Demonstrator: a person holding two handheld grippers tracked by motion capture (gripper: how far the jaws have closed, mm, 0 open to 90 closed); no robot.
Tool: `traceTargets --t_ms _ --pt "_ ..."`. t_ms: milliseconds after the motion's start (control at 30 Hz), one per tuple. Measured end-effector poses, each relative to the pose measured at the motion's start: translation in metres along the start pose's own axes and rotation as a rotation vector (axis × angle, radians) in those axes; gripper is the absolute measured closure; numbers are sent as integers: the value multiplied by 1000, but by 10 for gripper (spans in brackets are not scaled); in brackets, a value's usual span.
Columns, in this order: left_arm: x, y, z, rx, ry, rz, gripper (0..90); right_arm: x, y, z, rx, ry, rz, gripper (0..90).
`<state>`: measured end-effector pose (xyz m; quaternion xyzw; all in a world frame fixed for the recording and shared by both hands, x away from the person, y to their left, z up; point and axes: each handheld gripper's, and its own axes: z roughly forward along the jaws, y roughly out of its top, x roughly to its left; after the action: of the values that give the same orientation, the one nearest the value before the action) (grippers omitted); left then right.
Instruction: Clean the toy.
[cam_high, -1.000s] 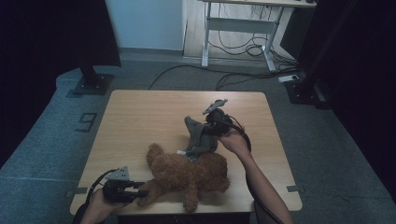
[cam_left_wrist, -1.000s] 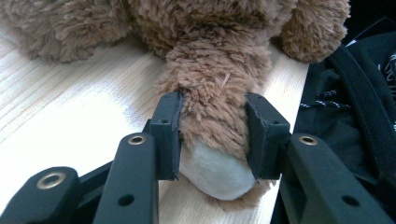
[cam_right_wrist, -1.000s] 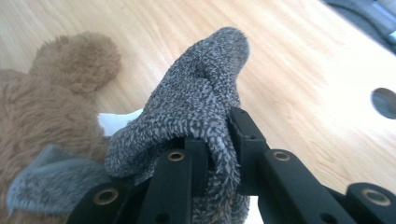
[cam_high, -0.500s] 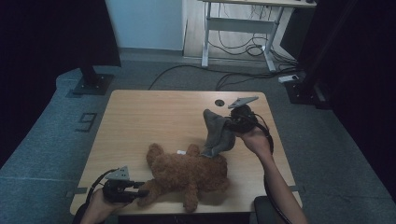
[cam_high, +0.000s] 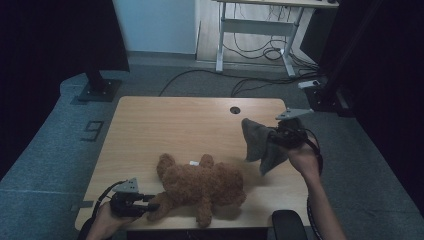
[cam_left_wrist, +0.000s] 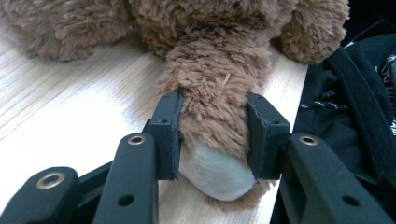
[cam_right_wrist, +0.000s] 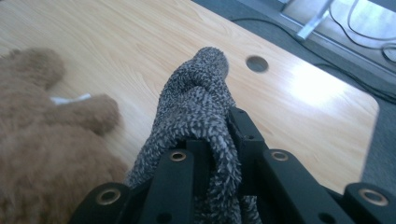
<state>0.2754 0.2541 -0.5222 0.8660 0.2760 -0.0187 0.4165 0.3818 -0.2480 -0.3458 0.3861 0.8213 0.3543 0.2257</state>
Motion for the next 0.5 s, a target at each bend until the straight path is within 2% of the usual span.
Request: traceTargets --t_ms 233,500 --pt "0 0 0 1 -2 -2 591 -12 -35 -14 23 -30 57 798" --pt "0 0 0 0 0 -2 590 -15 -80 -6 78 -41 108 794"
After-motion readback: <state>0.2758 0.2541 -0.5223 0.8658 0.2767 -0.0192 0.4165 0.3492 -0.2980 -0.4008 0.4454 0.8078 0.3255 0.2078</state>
